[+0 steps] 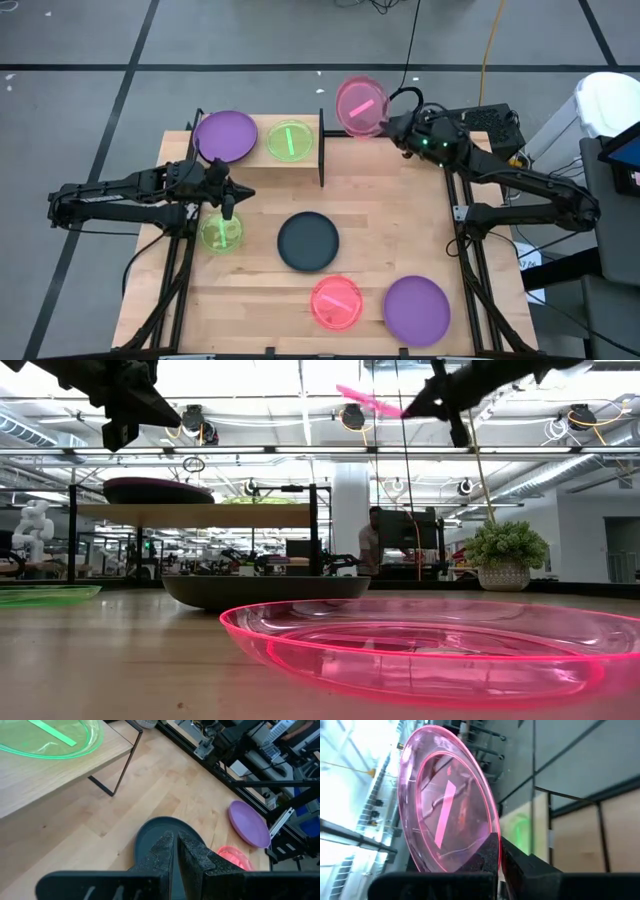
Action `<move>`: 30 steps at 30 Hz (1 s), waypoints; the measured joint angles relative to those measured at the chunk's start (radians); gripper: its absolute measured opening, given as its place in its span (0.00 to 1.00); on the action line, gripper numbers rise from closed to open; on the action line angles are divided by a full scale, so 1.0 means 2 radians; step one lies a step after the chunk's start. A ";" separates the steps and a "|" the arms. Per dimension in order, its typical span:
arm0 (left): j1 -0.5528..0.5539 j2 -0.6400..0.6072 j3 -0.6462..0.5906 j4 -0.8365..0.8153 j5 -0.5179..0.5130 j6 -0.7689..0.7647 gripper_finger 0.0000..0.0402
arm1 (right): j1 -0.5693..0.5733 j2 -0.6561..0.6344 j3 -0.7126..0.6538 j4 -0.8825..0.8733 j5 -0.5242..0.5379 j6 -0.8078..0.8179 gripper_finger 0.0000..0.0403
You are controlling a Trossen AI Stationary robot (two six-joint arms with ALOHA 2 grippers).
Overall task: Place and stack plates onto a shelf
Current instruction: Stack the top pink plate on the green plate
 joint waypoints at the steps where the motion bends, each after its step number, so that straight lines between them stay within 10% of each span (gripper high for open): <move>1: 0.000 0.000 0.000 0.000 -0.001 0.000 0.07 | 0.000 0.002 0.008 0.001 0.000 -0.003 0.00; 30: -0.022 0.000 0.000 0.018 -0.001 -0.051 0.07 | 0.001 0.183 0.171 0.026 -0.130 -0.030 0.00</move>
